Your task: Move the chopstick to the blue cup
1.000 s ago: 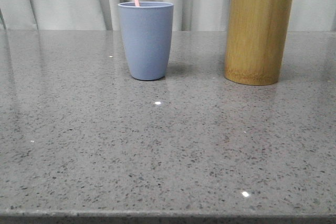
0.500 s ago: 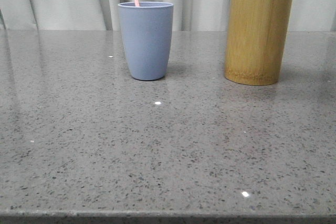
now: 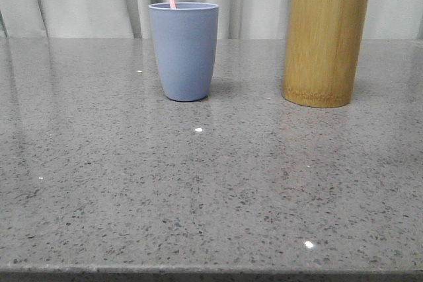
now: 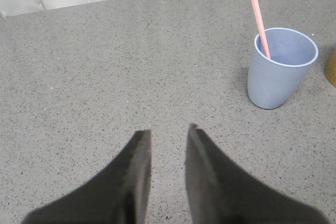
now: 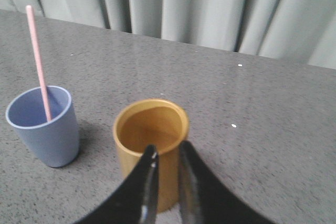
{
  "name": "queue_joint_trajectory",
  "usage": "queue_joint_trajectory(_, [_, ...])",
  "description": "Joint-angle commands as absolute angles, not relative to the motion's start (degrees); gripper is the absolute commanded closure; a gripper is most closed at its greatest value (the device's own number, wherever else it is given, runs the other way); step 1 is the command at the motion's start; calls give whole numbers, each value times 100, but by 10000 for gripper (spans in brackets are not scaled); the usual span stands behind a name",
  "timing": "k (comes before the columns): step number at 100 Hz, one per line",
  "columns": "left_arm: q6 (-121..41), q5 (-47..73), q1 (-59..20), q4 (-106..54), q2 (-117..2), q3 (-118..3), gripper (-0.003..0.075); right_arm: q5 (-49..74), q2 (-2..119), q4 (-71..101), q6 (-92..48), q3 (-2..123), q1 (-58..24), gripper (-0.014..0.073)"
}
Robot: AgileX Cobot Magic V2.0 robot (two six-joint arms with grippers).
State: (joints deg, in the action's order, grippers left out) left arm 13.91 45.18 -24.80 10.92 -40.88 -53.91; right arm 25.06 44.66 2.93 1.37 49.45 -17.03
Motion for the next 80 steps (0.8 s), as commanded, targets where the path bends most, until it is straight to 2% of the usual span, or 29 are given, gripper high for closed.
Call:
queue_joint_trajectory(1, [1446, 4095, -2507, 1153, -4058, -5516, 661, 2025, 3998, 251, 149, 4840, -1538, 622])
queue_joint_trajectory(7, [1446, 4037, -2507, 1153, -3978, -5468, 704, 2061, 3705, 251, 149, 4684, -1454, 671])
queue_joint_trajectory(14, [1446, 3964, -2507, 1162, -3856, -5330, 740, 2128, 3427, 251, 149, 4558, -1386, 659])
queue_joint_trajectory(55, [1446, 3709, -2507, 1162, -2421, -4047, 739, 2195, 1727, 232, 149, 3500, -1313, 659])
queue_joint_trajectory(80, [1446, 3767, -2507, 1165, -1681, -3656, 739, 2009, 1058, 232, 149, 3099, -1313, 659])
